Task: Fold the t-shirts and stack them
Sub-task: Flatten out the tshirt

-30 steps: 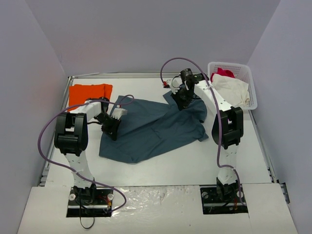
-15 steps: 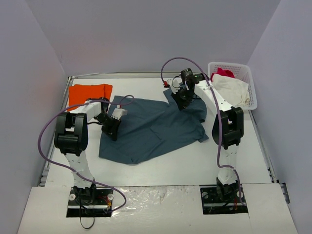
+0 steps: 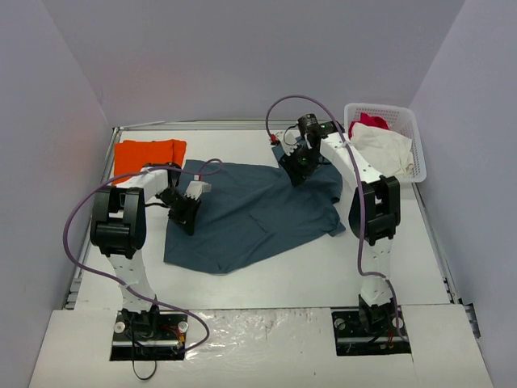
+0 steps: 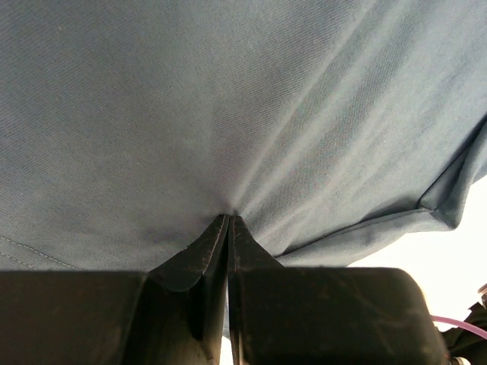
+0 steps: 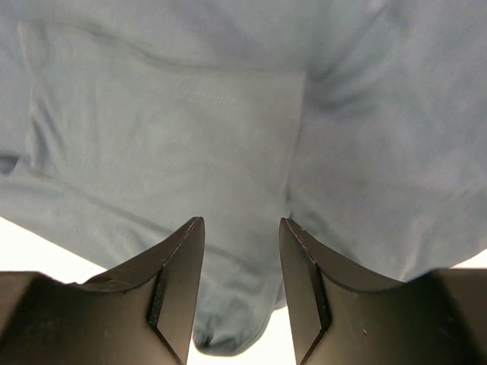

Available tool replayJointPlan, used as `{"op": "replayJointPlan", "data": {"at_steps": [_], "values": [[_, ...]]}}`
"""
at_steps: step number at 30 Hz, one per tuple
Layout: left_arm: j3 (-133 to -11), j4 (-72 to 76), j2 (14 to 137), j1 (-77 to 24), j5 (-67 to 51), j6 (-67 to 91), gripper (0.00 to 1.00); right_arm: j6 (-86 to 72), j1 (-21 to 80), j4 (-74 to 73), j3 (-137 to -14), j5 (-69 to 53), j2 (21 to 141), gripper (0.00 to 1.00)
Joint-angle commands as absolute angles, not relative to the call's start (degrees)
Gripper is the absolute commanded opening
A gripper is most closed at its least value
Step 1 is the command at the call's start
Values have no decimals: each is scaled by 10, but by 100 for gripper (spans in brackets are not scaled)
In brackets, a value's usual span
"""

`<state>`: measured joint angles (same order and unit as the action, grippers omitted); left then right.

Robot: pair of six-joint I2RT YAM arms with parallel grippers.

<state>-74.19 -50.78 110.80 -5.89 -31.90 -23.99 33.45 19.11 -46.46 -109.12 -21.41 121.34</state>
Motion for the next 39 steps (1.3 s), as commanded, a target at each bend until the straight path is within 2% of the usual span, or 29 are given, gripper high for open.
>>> {"op": "replayJointPlan", "data": {"at_steps": [1,11,19,22,25,26,31,33,35,37,39], "values": [[-732,-526,1122,-57,-315,-258,2,325,187,-481,-1152,-217,1247,41],[-734,-533,1136,-55,-315,-261,2,319,188,-512,-1309,-250,1369,48],[-737,-539,1150,-54,-321,-266,2,348,187,-555,-1292,-313,1388,48],[-737,-540,1151,-54,-322,-266,2,361,187,-558,-1264,-333,1369,43],[-738,-541,1149,-53,-323,-267,2,372,187,-555,-1239,-338,1354,14],[-738,-540,1147,-53,-323,-267,3,372,186,-555,-1231,-334,1343,1],[-738,-541,1145,-54,-326,-267,2,362,185,-538,-1203,-316,1303,0],[-738,-541,1144,-53,-327,-267,2,357,185,-533,-1197,-299,1291,5],[-739,-543,1144,-53,-329,-267,2,348,185,-530,-1200,-289,1277,3],[-739,-544,1142,-53,-330,-268,2,346,185,-530,-1201,-276,1260,12],[-738,-545,1138,-53,-332,-268,3,344,183,-530,-1198,-270,1246,9]]}}
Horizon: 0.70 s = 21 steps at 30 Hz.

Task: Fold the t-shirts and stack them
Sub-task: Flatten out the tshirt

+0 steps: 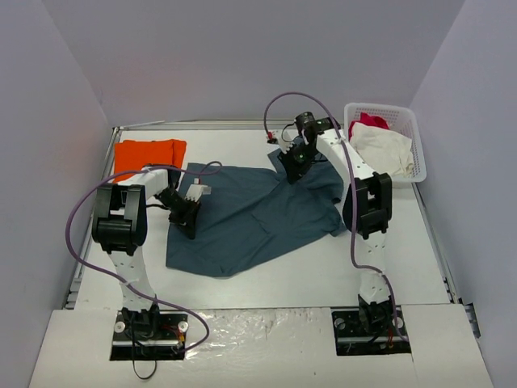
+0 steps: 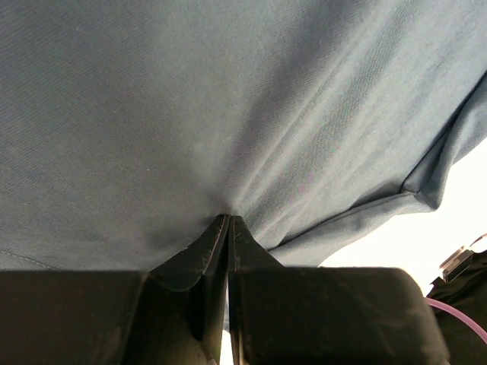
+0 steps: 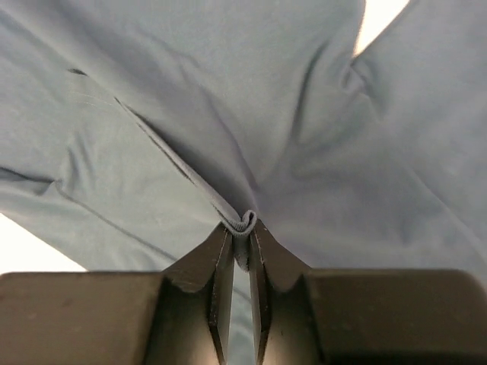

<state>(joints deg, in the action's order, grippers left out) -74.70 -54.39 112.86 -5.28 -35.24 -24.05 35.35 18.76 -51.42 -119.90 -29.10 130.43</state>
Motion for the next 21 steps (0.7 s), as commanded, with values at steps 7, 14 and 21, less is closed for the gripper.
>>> {"op": "replayJointPlan", "data": {"at_steps": [7,14,21], "values": [[-740,-549,1132,-54,-343,-271,2,342,181,-523,-1154,-272,1210,0],[-742,-555,1125,-54,-348,-275,2,338,180,-531,-1126,-270,1166,0],[-752,-579,1107,-51,-351,-295,2,377,182,-600,-1011,-265,999,0]]}}
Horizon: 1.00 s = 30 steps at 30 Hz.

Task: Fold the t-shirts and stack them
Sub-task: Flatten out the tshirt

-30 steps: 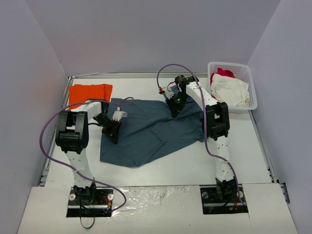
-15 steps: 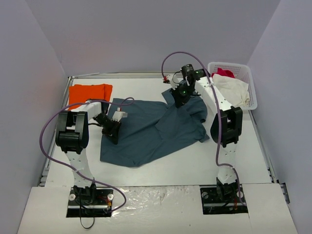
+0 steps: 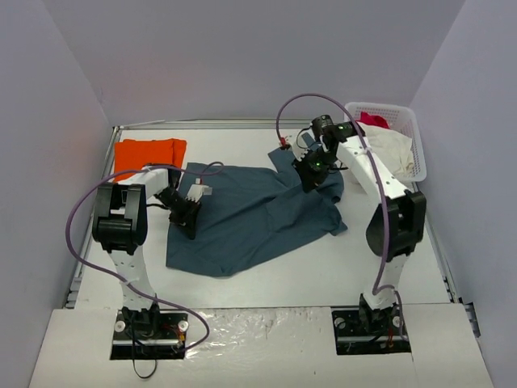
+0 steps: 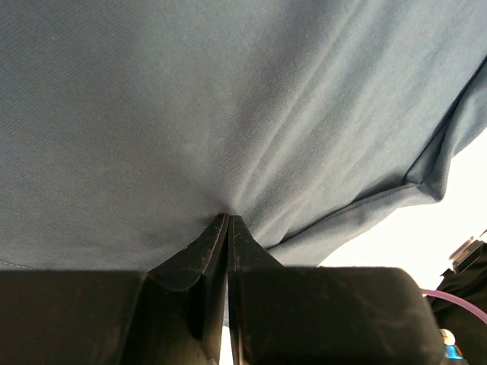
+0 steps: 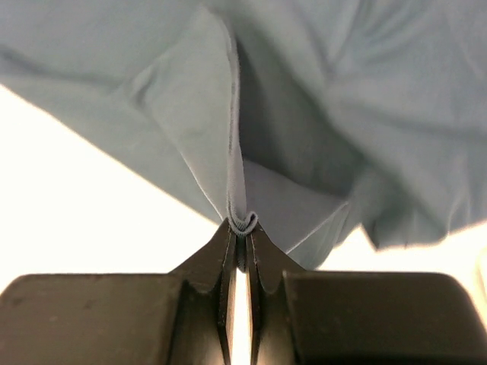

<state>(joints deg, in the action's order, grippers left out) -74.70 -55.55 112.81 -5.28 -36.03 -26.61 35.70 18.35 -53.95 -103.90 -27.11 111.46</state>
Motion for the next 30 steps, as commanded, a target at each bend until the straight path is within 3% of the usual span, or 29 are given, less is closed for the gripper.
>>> {"op": "replayJointPlan", "data": {"at_steps": [1,11,15,21,30], "values": [[-754,-584,1104,-52,-350,-298,2,378,181,-602,-976,-264,976,0],[-745,-692,971,-84,-289,-436,2,357,181,-628,-852,-238,754,0],[-707,-716,928,-94,-245,-496,4,339,181,-619,-831,-232,730,0],[-649,-723,920,-94,-225,-555,26,324,180,-596,-798,-221,709,0],[-608,-621,937,-92,-243,-528,26,322,157,-586,-772,-237,708,0]]}}
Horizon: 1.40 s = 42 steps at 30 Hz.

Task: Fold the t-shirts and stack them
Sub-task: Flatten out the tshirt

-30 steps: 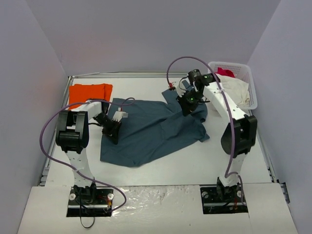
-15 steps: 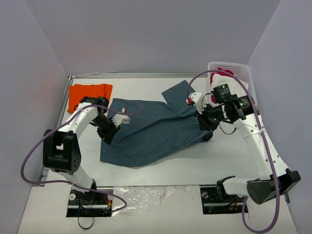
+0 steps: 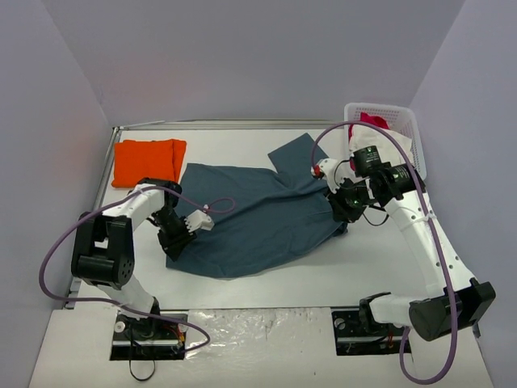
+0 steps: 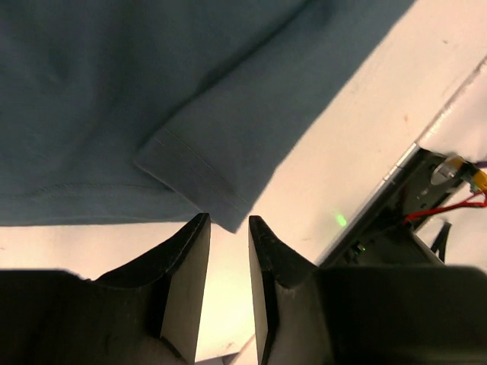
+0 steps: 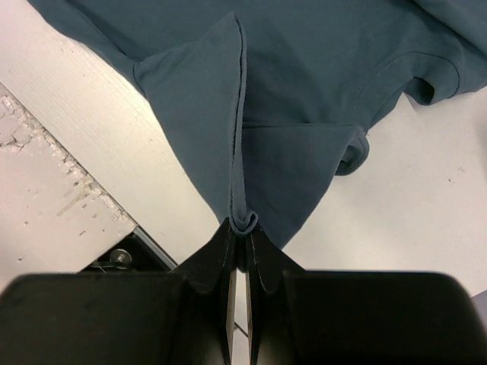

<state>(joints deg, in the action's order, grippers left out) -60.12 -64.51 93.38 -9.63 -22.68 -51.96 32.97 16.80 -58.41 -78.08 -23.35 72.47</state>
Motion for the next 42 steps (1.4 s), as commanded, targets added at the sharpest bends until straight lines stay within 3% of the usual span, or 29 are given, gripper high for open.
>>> {"op": "replayJointPlan", "data": {"at_steps": [1,11,23,32,34,42], "values": [[-608,-613,940,-92,-248,-527,26,322,155,-584,-770,-238,707,0],[-631,-585,1005,-94,-257,-515,19,323,134,-577,-751,-253,706,0],[-642,-594,980,-92,-269,-508,18,324,132,-575,-747,-251,710,0],[-619,-553,953,-93,-260,-490,27,323,131,-572,-738,-256,704,0],[-619,-550,952,-94,-262,-489,33,323,130,-573,-737,-257,705,0],[-617,-549,972,-94,-259,-490,36,324,130,-572,-734,-257,708,0]]}}
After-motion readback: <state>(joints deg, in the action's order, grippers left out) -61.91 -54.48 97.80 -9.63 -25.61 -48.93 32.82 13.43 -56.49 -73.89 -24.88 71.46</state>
